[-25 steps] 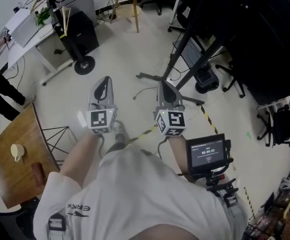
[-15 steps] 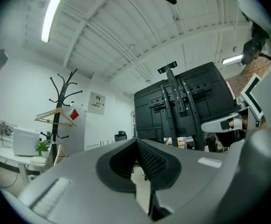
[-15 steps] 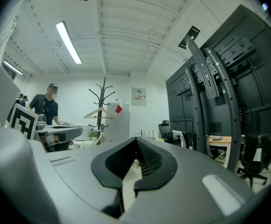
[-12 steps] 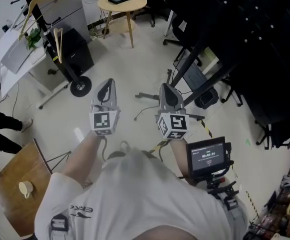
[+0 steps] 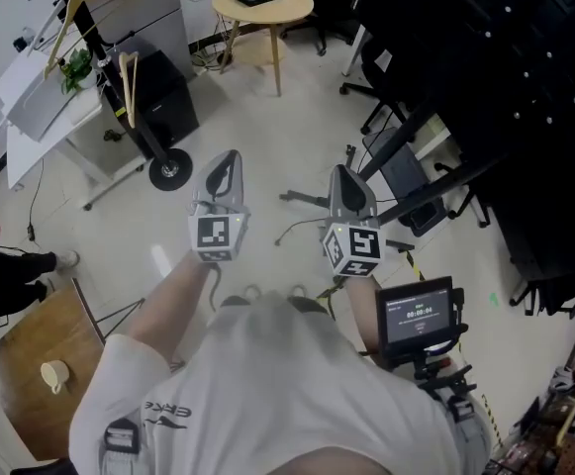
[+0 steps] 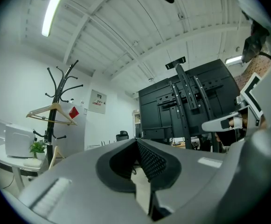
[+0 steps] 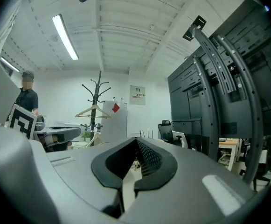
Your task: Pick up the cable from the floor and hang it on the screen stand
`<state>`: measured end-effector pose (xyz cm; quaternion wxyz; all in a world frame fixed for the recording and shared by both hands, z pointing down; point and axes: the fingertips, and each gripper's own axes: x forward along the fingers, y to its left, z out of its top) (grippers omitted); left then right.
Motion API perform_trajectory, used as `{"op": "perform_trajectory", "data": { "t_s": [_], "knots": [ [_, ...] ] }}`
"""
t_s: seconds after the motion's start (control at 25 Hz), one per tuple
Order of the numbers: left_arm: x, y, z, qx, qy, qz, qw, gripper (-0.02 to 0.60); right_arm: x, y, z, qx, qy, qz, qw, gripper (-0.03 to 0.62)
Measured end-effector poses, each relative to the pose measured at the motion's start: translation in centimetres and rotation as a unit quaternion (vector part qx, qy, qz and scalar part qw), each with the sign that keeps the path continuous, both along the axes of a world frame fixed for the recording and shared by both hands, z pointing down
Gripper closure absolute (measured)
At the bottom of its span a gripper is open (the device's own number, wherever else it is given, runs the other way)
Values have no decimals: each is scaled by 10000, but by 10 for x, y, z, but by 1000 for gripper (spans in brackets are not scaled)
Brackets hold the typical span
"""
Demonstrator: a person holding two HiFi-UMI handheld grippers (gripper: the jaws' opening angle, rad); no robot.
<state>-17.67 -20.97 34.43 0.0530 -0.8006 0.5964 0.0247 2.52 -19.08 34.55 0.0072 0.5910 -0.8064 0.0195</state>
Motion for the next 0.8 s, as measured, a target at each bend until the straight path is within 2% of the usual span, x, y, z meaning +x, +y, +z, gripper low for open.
{"op": "perform_trajectory", "data": {
  "t_s": [0.12,0.4,0.8],
  "knots": [
    [9,-15,-1,-15,-44,-87,10000,578,6,-22,-2,20,-43,-138,9999,580],
    [5,-13,-9,71,-63,-118,9999,578,-3,-25,-14,171,-55,-245,9995,580],
    [17,-24,-4,48,-112,29,9999,578,6,-32,-14,194,-16,-150,9997,580]
  ]
}}
